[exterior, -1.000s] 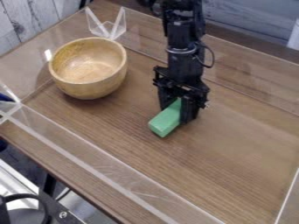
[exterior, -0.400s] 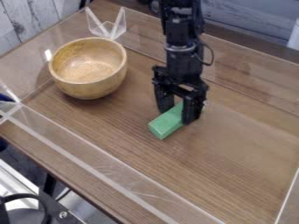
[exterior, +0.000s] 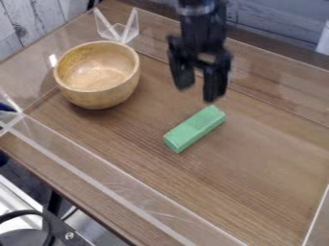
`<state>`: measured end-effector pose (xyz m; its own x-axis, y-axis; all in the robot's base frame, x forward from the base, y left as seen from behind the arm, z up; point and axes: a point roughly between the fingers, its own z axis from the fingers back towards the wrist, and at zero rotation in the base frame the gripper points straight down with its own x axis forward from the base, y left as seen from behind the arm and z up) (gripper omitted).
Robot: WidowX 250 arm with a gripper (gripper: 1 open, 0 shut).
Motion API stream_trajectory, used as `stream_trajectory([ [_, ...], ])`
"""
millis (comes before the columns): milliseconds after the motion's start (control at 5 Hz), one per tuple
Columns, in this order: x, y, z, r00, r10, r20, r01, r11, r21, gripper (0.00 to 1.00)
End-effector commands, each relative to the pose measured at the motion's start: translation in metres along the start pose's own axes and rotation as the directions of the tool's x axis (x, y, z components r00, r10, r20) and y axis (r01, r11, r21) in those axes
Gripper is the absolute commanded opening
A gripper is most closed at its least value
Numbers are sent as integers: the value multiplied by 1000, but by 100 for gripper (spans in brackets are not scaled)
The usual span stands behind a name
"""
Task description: Remove the green block from inside the brown bowl and put it on the table
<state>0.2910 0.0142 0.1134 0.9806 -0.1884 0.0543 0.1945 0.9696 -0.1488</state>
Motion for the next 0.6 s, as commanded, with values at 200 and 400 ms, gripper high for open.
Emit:
stream_trajectory([
  [200,6,-4,38,996,-15,85,12,999,37,100],
  [400,-1,-11,27,997,-47,57,46,999,29,100],
])
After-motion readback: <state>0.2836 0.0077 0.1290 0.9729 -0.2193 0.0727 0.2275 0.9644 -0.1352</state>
